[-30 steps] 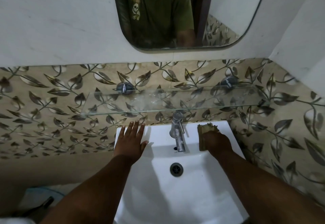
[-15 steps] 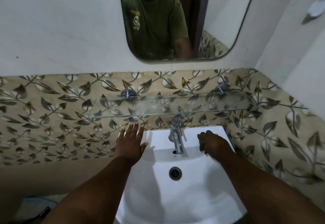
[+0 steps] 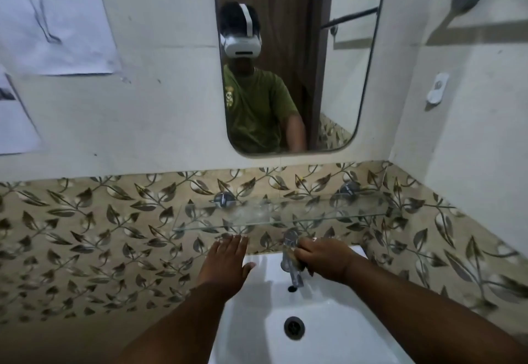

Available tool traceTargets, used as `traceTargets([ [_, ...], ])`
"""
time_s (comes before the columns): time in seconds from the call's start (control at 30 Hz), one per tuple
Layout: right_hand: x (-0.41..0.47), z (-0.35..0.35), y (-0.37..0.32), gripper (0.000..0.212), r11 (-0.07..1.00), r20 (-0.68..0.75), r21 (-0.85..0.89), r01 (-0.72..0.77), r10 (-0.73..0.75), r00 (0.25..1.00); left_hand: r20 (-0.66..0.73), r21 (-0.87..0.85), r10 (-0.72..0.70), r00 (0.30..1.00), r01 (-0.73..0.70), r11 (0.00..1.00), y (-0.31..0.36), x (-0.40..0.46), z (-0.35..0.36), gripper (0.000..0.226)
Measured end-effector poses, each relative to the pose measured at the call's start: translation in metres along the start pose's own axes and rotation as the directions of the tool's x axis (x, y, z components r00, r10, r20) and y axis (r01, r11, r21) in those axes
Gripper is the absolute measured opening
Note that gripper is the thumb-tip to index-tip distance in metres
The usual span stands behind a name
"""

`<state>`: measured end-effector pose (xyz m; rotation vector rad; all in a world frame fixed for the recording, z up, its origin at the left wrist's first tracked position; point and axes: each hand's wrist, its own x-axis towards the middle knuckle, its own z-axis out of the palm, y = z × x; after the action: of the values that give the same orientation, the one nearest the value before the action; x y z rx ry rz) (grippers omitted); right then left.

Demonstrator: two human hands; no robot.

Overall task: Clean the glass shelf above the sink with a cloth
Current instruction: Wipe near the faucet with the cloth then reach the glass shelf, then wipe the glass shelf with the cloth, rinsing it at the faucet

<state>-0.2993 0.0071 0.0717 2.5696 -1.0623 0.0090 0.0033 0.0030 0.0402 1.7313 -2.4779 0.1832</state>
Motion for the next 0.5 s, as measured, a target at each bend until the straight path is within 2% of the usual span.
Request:
traceTargets([
  [0.1,0.023,-0.028,-0.006,0.025,0.997,-0.069,-0.029,0.065,-0.067,0.995,0.043,0.022,0.024,0.999,-0.024,0.999,-0.002,-0.008,-0.019,0.081],
  [0.17,0.036,-0.043,-0.008,0.022,0.994,-0.105,-0.048,0.101,-0.105,0.989,0.022,0.048,0.058,0.998,-0.059,0.997,-0.004,-0.015,-0.035,0.073],
  [0.23,0.049,-0.053,-0.009,0.021,0.993,-0.161,-0.056,0.107,-0.115,0.980,-0.012,0.107,0.153,0.988,-0.151,0.983,-0.005,-0.020,-0.047,0.061],
  [0.33,0.071,-0.073,-0.013,0.022,0.995,-0.239,-0.037,0.089,-0.095,0.966,-0.151,0.180,0.320,0.935,-0.293,0.939,-0.015,-0.021,-0.055,0.050],
  [0.4,0.085,-0.089,-0.014,0.020,0.995,-0.305,-0.023,0.099,-0.101,0.947,-0.225,0.202,0.328,0.917,-0.285,0.937,-0.025,-0.015,-0.066,0.052],
  [0.5,0.099,-0.109,-0.013,0.017,0.994,-0.366,-0.016,0.107,-0.106,0.925,-0.249,0.196,0.196,0.948,-0.148,0.969,-0.040,-0.011,-0.087,0.062],
])
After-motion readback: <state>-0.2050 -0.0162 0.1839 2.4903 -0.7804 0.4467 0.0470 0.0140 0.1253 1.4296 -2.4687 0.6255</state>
